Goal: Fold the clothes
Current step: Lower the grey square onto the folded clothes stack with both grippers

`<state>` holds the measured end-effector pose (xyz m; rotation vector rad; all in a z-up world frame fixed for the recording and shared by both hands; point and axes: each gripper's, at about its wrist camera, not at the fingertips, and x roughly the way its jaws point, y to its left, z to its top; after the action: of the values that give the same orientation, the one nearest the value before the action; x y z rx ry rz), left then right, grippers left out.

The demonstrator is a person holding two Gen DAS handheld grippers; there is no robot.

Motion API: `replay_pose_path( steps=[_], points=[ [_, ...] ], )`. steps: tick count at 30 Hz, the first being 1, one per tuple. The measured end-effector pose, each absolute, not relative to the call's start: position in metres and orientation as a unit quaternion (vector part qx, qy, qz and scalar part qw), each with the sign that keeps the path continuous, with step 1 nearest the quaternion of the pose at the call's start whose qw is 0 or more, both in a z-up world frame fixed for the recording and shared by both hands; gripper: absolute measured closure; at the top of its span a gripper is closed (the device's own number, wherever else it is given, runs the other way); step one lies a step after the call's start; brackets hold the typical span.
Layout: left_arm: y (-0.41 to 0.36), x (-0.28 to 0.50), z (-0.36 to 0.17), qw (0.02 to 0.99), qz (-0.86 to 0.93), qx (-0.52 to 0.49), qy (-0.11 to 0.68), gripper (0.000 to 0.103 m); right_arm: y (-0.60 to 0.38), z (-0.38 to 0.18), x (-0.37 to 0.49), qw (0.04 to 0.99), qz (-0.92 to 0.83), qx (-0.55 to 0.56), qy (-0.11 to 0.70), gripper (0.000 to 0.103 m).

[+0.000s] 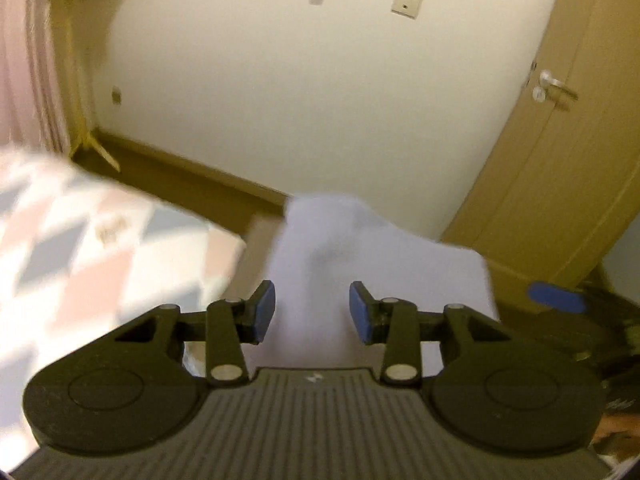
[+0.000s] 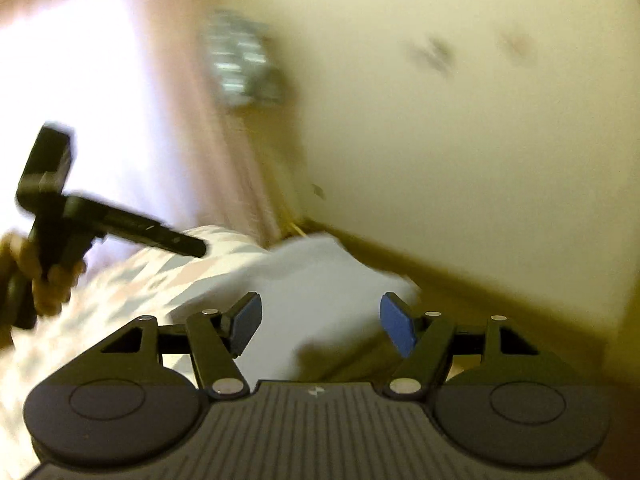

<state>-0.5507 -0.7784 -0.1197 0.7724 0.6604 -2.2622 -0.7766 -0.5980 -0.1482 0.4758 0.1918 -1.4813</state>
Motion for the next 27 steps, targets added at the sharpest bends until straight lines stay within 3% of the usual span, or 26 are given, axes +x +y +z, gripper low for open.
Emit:
replay_pose_path(
  steps=[4,7,19,27],
  points=[
    [-0.759,-0.548,-0.166,0.327,-0.837,0.288,0.331,0.068,-0.599,-0.175,-0.758,0.736,-0.634,0.186,0.147,0.053],
    [-0.765,-0.556,-0.188,0.345,-0.830,0.282,0.336,0.068,-0.605,-0.202,-0.758,0.742,-0.627,0.172,0.164,0.058],
    [-0.791,-0.571,-0.208,0.386,-0.822,0.277,0.313,0.063,-0.603,-0.253,-0.737,0.729,-0.653,0.137,0.156,0.058],
    [-0.755,-0.564,-0.163,0.421,-0.827,0.279,0.248,0.072,-0.608,-0.211,-0.740,0.715,-0.659,0.156,0.175,0.054]
  ],
)
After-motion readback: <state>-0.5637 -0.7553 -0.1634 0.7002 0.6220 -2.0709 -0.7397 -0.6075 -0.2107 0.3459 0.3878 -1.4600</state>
